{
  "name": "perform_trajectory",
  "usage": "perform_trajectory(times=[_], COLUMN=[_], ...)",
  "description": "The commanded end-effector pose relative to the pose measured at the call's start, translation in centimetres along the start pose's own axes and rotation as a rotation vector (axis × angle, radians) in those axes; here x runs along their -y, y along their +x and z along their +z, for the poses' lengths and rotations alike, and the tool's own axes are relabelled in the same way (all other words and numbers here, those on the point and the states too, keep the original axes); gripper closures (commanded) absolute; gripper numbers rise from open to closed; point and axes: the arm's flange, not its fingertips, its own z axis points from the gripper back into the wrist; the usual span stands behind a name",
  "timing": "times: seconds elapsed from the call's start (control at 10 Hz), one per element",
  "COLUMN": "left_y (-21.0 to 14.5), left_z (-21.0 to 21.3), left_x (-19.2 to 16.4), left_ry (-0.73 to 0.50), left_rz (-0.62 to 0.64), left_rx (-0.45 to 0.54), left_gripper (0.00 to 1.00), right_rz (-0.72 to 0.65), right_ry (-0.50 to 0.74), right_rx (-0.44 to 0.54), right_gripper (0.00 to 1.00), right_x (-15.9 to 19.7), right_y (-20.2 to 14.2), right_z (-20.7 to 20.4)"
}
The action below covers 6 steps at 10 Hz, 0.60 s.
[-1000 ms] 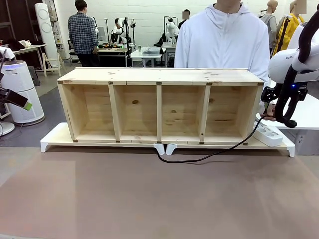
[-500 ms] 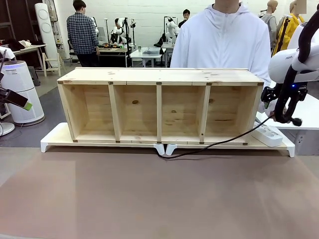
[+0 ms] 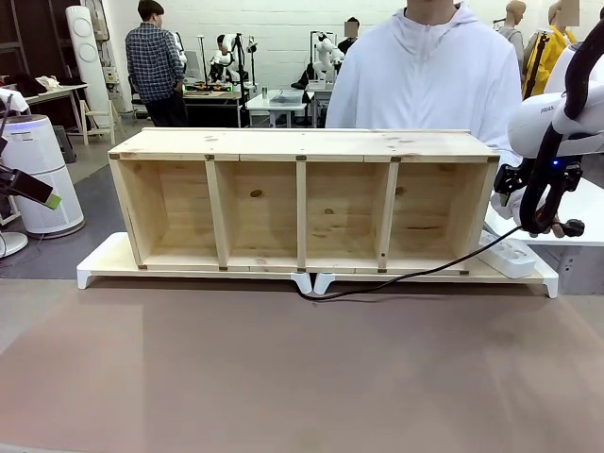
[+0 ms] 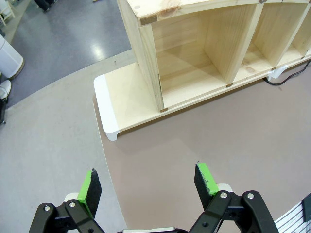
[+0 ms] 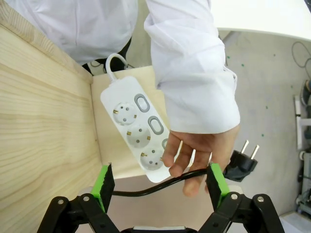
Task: Perform cable management.
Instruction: Release the Power Cable when the human grasps it.
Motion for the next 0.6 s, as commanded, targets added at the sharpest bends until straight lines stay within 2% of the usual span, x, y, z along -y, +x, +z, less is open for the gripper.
perform_trajectory(times=[0.0, 0.5], left_y=[-0.08, -0.08], left_z=[0.00, 0.00], left_x=[-0.10, -0.10], left_ry=[-0.001, -0.001], left_rz=[0.005, 0.005], left_rx=[-0.005, -0.005], left_gripper=[0.00, 0.00], right_rz=[0.000, 0.000], right_ry=[0.000, 0.000], right_rx=[-0.002, -0.002], right_gripper=[0.03, 0.03], right_x=[0.01, 0.01], right_y=[-0.02, -0.02], right_z=[-0.04, -0.04])
